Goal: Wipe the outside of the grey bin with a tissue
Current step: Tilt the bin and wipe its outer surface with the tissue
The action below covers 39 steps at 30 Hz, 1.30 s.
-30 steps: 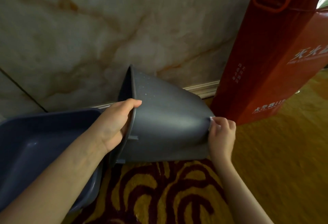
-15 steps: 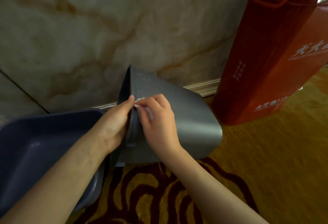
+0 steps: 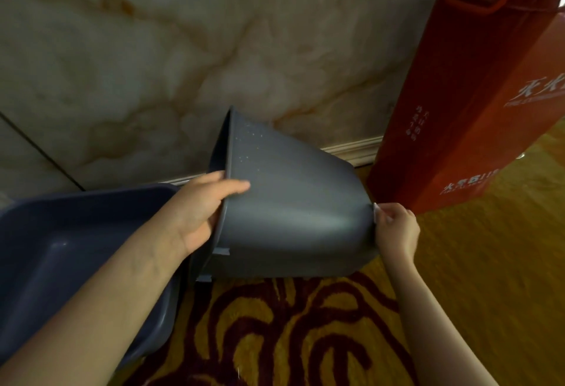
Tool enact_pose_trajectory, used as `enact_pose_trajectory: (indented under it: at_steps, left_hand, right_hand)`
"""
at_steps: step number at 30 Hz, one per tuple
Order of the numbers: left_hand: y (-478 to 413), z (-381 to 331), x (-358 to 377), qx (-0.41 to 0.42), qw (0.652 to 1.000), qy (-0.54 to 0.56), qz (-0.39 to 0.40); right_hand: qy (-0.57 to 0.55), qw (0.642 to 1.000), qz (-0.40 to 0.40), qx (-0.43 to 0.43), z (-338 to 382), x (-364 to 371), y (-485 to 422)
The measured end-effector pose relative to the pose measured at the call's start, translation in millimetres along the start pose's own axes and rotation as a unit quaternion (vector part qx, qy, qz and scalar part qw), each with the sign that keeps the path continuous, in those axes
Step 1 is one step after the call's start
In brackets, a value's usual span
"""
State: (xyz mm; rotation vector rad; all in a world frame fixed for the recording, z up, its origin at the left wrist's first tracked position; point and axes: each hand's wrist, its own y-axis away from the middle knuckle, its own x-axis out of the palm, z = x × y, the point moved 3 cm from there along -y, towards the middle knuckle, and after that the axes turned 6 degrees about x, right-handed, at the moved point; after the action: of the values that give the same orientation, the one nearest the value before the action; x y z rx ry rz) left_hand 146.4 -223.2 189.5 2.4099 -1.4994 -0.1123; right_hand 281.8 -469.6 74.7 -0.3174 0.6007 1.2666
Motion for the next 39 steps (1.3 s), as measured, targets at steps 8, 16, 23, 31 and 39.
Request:
enact_pose_trajectory:
  at_steps: [8,16,23,31,39]
  left_hand:
    - [4,1,2,0.014,0.998,-0.041,0.049]
    - [4,7,-3,0.024,0.998,-0.037,0.044]
    - [4,15,-21,-0.022,0.999,-0.006,0.045]
    - [-15,5,-24,-0.064,0.997,0.007,0.039]
    - [-22,-8,0,0.006,1.000,0.004,-0.009]
  right_hand:
    - [-0.115,0.938,0.066,-0.321,119,9,82]
    - [-0.098,0.912,0.175,-0.358,167,60,115]
    - [0.011,0.968,0.111,-0.225,111,55,39]
    - [0.061,0.983,0.039,-0.166,39,19,21]
    - [0.014,0.993,0.004,-0.116,15,-2,27]
